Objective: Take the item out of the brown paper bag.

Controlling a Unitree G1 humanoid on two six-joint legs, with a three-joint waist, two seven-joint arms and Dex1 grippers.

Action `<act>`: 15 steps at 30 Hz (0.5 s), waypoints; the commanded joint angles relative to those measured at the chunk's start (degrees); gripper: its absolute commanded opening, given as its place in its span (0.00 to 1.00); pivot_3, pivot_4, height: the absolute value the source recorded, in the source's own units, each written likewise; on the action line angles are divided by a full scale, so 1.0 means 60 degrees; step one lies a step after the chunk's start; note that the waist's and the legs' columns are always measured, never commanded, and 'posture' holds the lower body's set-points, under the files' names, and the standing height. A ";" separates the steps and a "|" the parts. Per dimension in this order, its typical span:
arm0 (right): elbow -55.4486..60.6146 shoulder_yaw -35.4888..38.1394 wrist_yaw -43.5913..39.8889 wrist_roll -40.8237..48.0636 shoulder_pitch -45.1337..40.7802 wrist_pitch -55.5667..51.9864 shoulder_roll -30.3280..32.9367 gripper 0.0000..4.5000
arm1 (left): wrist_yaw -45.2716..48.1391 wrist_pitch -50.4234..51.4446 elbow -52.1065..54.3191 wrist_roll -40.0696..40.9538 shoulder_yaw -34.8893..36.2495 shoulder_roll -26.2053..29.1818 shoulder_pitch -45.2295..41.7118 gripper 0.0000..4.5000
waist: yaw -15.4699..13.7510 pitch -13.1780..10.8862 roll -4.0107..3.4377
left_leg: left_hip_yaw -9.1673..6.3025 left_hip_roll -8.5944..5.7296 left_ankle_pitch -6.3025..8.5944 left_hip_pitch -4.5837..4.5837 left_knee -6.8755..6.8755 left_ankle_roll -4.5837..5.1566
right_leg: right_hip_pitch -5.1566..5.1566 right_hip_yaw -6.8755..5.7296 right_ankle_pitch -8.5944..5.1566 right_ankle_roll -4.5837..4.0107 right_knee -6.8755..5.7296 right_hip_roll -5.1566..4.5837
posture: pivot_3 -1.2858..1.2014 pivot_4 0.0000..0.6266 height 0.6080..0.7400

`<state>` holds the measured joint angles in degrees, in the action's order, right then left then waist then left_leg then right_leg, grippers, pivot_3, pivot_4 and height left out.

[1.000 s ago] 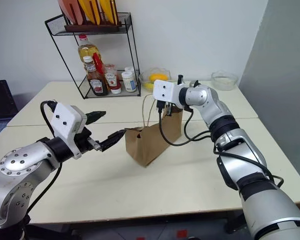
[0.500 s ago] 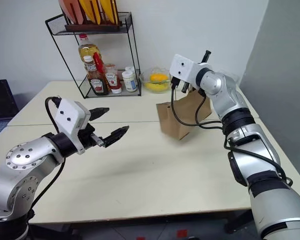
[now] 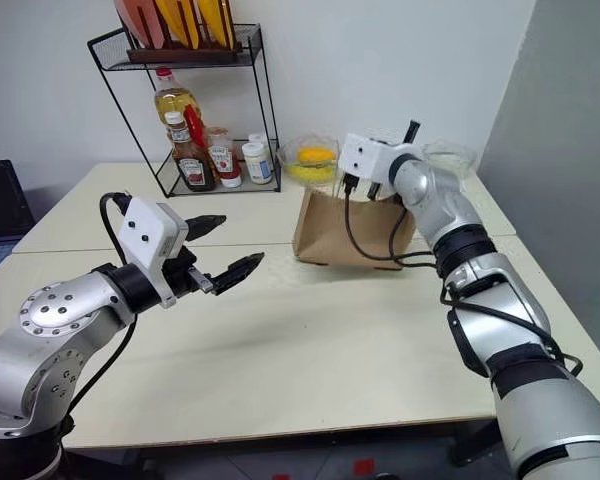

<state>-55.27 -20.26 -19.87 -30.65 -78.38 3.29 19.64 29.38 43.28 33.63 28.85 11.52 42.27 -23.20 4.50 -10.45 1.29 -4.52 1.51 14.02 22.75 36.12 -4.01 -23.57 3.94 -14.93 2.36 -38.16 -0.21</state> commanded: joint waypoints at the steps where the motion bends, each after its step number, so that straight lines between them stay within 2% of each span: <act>1: 0.1289 0.0210 -0.0974 0.0437 0.0309 -0.0440 0.0155 0.16 | -0.0023 -0.0287 0.0115 -0.0058 0.0086 -0.0045 -0.0074 1.00 | -0.0040 0.0000 -0.0001 | -0.0002 -0.0001 0.0000 0.0002 0.0003 0.0000 | 0.0001 -0.0001 0.0000 0.0000 -0.0001 -0.0002 | 0.52 0.24 1.00; 8: 0.3654 0.0466 -0.2821 0.1090 0.1068 -0.1722 0.0554 0.72 | -0.0002 -0.0381 0.0015 -0.0115 0.0009 -0.0143 -0.0105 1.00 | -0.0055 0.0000 0.0000 | -0.0006 0.0002 0.0000 -0.0001 0.0004 0.0000 | 0.0001 -0.0008 0.0000 0.0001 -0.0004 0.0001 | 0.52 0.24 1.00; 11: 0.5013 0.0728 -0.3864 0.1584 0.1467 -0.2307 0.1067 0.95 | 0.0083 -0.0421 -0.0038 -0.0084 0.0027 -0.0105 -0.0065 1.00 | -0.0096 0.0000 0.0000 | -0.0007 0.0000 0.0000 -0.0003 0.0007 0.0000 | 0.0007 -0.0008 0.0000 0.0001 -0.0002 0.0001 | 0.52 0.24 1.00; 12: 0.5414 0.0801 -0.4227 0.1780 0.1604 -0.2479 0.1251 0.99 | 0.0112 -0.0432 -0.0068 -0.0084 0.0022 -0.0089 -0.0073 1.00 | -0.0129 0.0000 0.0000 | -0.0007 0.0000 0.0000 -0.0003 0.0008 0.0000 | 0.0007 -0.0008 0.0000 0.0001 -0.0002 0.0001 | 0.52 0.24 1.00; 15: 0.6604 0.1043 -0.5182 0.2342 0.1965 -0.3004 0.1792 0.99 | 0.0303 -0.0477 -0.0231 -0.0081 0.0094 0.0062 -0.0105 1.00 | -0.0202 0.0000 0.0000 | -0.0006 0.0000 0.0001 -0.0003 0.0011 0.0001 | 0.0009 -0.0009 0.0000 0.0002 -0.0001 0.0001 | 0.52 0.24 1.00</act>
<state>-20.99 -16.55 -47.99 -18.86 -66.10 -13.20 29.16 30.54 41.84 32.18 28.75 11.41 41.52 -23.16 3.29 -10.45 1.29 -4.55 1.51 14.03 22.74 36.19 -4.00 -23.52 3.89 -14.93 2.37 -38.16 -0.21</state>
